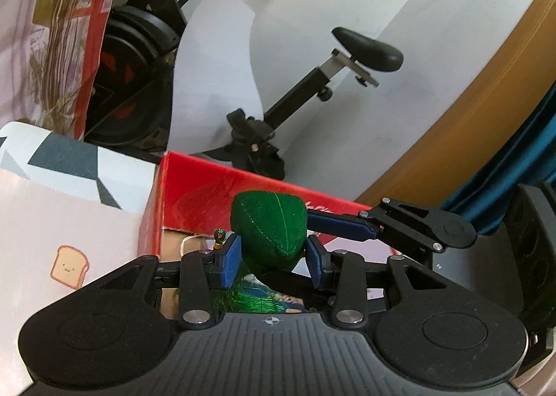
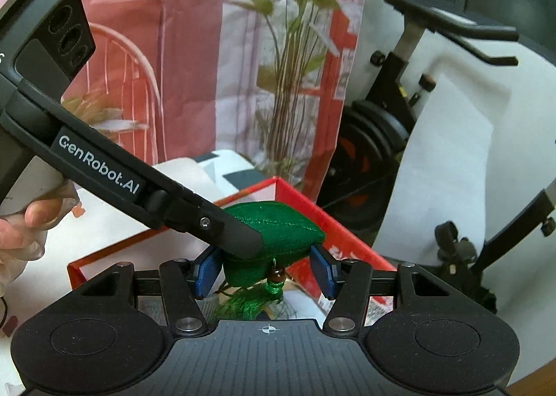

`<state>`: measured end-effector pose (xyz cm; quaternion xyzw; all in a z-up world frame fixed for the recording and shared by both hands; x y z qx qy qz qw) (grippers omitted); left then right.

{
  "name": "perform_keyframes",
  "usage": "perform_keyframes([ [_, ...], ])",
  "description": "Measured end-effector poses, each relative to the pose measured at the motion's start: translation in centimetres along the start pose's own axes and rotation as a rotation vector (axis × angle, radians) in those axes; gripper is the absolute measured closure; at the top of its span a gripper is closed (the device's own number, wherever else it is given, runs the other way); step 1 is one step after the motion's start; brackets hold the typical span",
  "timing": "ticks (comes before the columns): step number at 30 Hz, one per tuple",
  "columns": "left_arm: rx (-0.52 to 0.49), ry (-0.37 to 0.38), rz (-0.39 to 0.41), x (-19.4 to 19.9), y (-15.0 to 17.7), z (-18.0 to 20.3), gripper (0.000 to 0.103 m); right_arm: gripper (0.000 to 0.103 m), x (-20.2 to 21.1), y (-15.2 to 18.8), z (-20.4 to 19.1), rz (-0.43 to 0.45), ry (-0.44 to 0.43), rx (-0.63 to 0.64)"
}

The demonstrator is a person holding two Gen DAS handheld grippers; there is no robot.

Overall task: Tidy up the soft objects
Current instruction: 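Lower the green pouch into the red box and open both grippers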

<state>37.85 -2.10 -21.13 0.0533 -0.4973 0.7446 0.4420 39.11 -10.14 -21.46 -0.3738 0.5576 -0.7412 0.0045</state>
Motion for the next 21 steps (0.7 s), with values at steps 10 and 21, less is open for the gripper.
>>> perform_keyframes([
  [10,-0.038,-0.070,-0.016,-0.6,0.5,-0.7,0.062,0.053,-1.6,0.7,0.0,-0.047,0.032,-0.008],
  [21,-0.156,-0.151,0.036,1.0,0.5,1.2,0.062,0.053,1.5,1.4,0.3,-0.034,0.093,-0.058],
])
Point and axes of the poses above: each gripper's, at about its wrist camera, not at the fingertips, and x roughly against the way its jaws point, z to its right, y to its underside, the point moved 5 cm from there along -x, roughly the way its jaws point, and after that the axes turned 5 degrees about z, right-handed, at the moved point
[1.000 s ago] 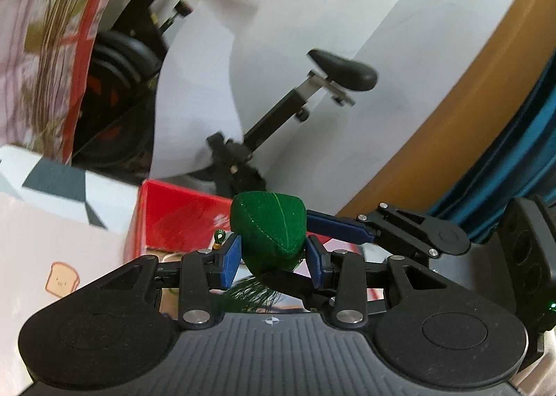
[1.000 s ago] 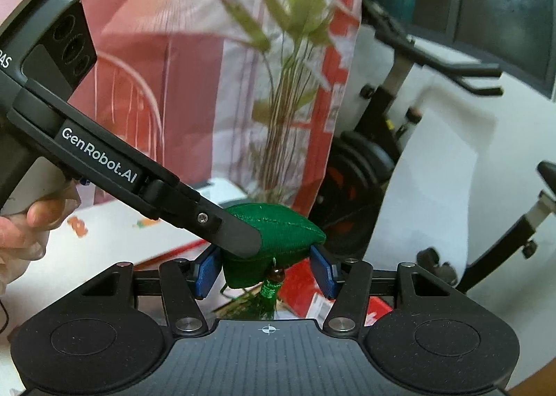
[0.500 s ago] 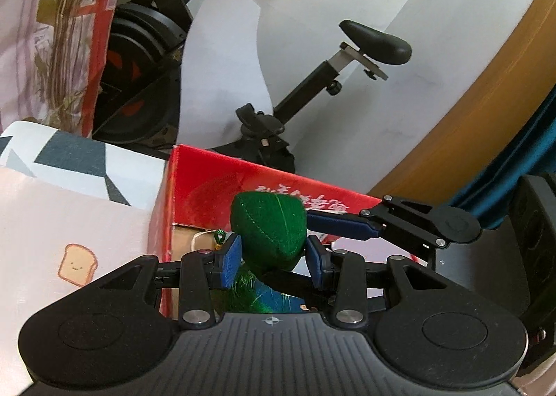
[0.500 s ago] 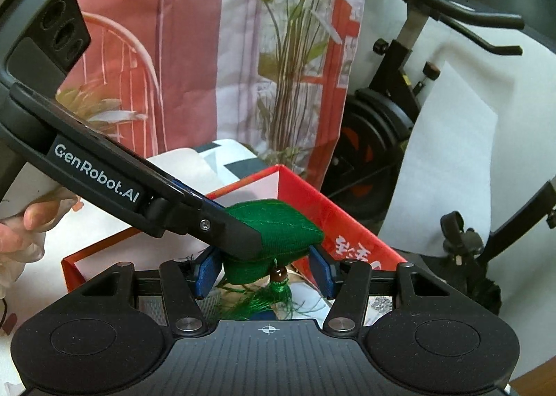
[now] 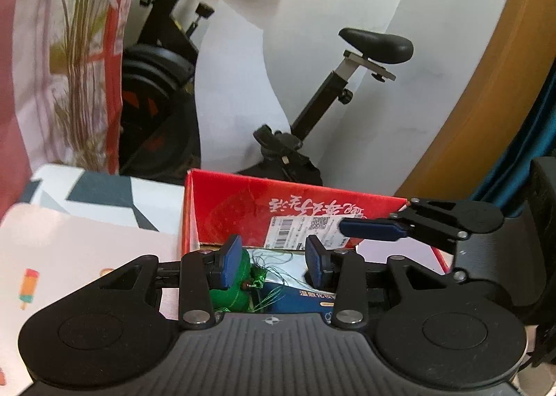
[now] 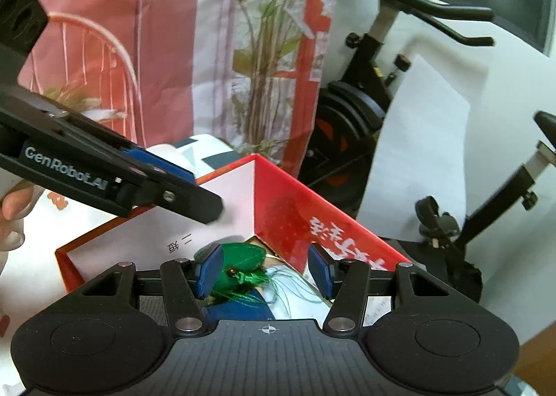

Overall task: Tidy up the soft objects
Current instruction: 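Lower the green pouch into the red box and open both grippers, then move both grippers to the black glove with white fingertips beside the box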

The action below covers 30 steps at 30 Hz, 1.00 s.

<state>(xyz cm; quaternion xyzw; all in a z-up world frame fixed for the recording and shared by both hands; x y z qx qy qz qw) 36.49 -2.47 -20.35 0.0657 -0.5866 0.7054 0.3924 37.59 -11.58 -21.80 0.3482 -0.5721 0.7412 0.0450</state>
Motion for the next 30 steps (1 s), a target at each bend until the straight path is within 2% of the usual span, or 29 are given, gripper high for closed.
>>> perform_keyframes([
  [7,-0.059,-0.054,0.063,3.4,0.7,2.0,0.062,0.053,4.8,1.4,1.1,0.059,0.048,-0.097],
  [11,-0.097,-0.091,0.081,5.3,2.0,3.0,0.062,0.053,8.3,2.8,1.3,0.123,0.078,-0.153],
  [21,-0.059,-0.090,0.064,9.8,7.4,4.1,0.062,0.053,14.6,7.4,-0.3,0.206,0.130,-0.270],
  [30,-0.033,-0.108,0.029,11.6,11.4,4.7,0.062,0.053,16.6,9.7,-2.0,0.204,0.114,-0.299],
])
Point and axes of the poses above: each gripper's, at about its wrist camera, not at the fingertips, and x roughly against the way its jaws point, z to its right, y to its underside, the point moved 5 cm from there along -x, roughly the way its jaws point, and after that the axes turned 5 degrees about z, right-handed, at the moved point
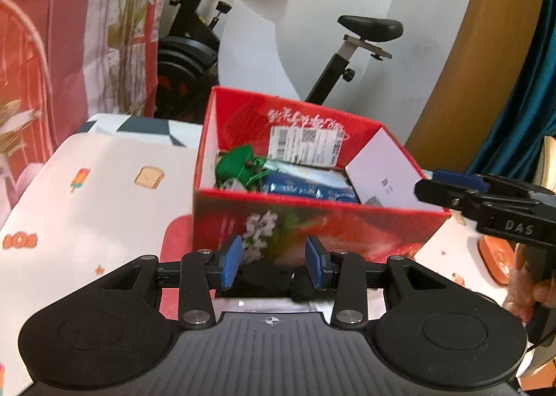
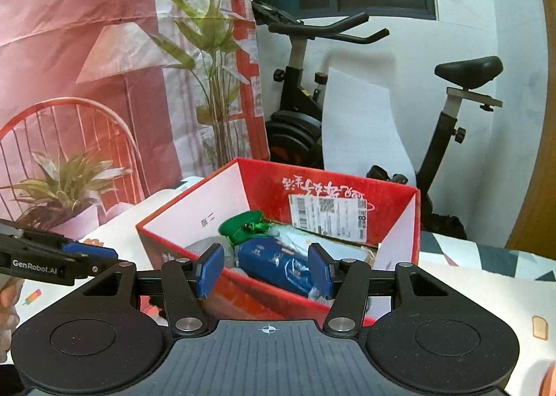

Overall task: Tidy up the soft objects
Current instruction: 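Move both grippers to the black glove with white fingertips beside the box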

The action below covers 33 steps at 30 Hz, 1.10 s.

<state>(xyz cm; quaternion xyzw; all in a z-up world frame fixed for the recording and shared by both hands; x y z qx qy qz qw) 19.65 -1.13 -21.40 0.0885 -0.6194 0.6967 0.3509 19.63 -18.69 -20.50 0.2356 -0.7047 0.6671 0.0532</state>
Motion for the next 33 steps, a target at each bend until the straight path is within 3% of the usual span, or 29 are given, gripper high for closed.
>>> perform_keyframes([
  [9,0.020,-0.038,-0.043,0.2,2.2,-1.2,0.062,0.053,1.0,3.6,0.2,-0.051,0.017,-0.027],
  [18,0.047,-0.049,-0.067,-0.3,3.4,-2.0,0.062,0.065,-0.1,7.5,0.8,-0.140,0.039,-0.070],
  [27,0.075,-0.044,-0.100,-2.0,3.8,-2.2,0.062,0.064,-2.9,8.8,0.4,-0.185,0.028,-0.110],
  [33,0.102,-0.024,-0.123,-4.0,3.6,-2.0,0.061,0.054,-4.8,9.6,1.6,-0.222,0.032,-0.206],
])
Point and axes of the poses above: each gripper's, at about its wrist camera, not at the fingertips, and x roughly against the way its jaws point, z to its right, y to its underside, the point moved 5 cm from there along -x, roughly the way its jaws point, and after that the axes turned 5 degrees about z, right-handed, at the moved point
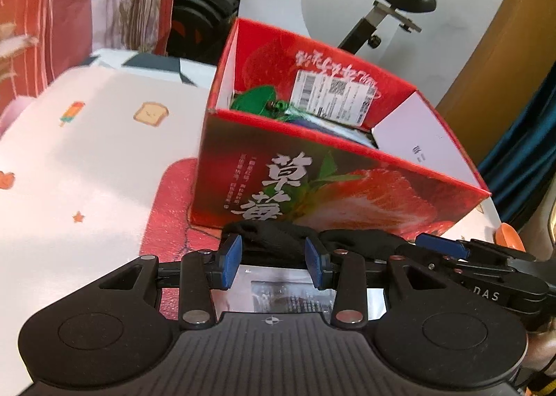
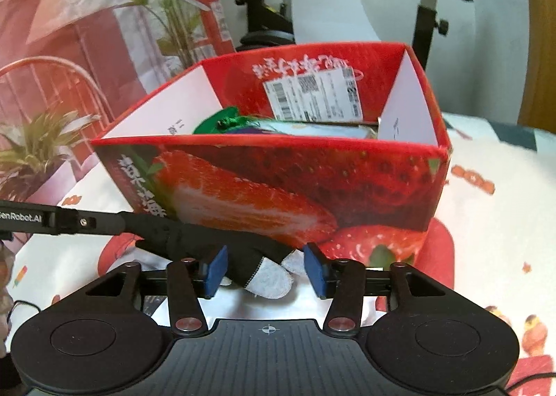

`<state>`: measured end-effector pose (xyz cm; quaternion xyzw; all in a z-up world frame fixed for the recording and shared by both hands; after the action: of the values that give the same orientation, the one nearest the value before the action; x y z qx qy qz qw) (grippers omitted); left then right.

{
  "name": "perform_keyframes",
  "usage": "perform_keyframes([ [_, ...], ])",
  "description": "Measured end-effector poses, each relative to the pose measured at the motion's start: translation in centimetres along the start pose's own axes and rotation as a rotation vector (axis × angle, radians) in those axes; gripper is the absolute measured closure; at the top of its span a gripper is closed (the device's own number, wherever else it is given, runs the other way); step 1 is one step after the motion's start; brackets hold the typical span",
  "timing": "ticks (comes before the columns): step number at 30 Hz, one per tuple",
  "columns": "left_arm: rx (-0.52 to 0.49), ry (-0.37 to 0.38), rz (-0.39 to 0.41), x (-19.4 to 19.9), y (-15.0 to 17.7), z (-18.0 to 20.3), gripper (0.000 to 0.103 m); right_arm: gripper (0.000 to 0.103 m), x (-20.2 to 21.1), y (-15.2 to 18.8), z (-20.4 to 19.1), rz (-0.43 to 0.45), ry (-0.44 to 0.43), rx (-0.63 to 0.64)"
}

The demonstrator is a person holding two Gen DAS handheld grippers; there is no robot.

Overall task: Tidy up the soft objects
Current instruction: 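Move both grippers to the black glove with white fingertips beside the box, then grasp the black glove with the left gripper while the right gripper grasps its fingertips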

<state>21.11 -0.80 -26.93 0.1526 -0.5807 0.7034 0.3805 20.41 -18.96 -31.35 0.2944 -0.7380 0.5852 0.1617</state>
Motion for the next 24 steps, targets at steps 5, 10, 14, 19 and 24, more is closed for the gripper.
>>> perform_keyframes([
  [5,0.062,-0.005,-0.046,-2.1,0.1,-0.9,0.061,0.052,-1.1,0.8,0.8,-0.031,-0.004,-0.038],
  [10,0.114,0.042,-0.022,-2.9,-0.3,-1.5,0.050,0.052,-1.5,1.0,0.7,-0.031,-0.015,-0.032],
  [14,0.135,0.046,-0.033,-3.7,-0.4,-1.8,0.050,0.052,-1.7,0.9,0.9,-0.033,-0.021,-0.041],
  [19,0.144,0.051,-0.074,-4.8,0.2,-2.1,0.050,0.051,-2.0,0.8,0.8,-0.032,-0.027,-0.038],
  [24,0.159,0.063,-0.091,-5.6,0.4,-2.5,0.050,0.050,-2.3,0.9,0.8,-0.035,-0.028,-0.047],
])
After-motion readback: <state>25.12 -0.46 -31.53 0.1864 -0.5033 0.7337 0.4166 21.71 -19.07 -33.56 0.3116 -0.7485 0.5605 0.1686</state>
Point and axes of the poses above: each gripper's, at about its wrist camera, not at the fingertips, and x roughly against the way its jaws point, z to its right, y to its underside, the point moved 5 cm from there along -x, roughly the way its jaws point, and after that the axes turned 5 degrees about z, right-handed, at the moved point
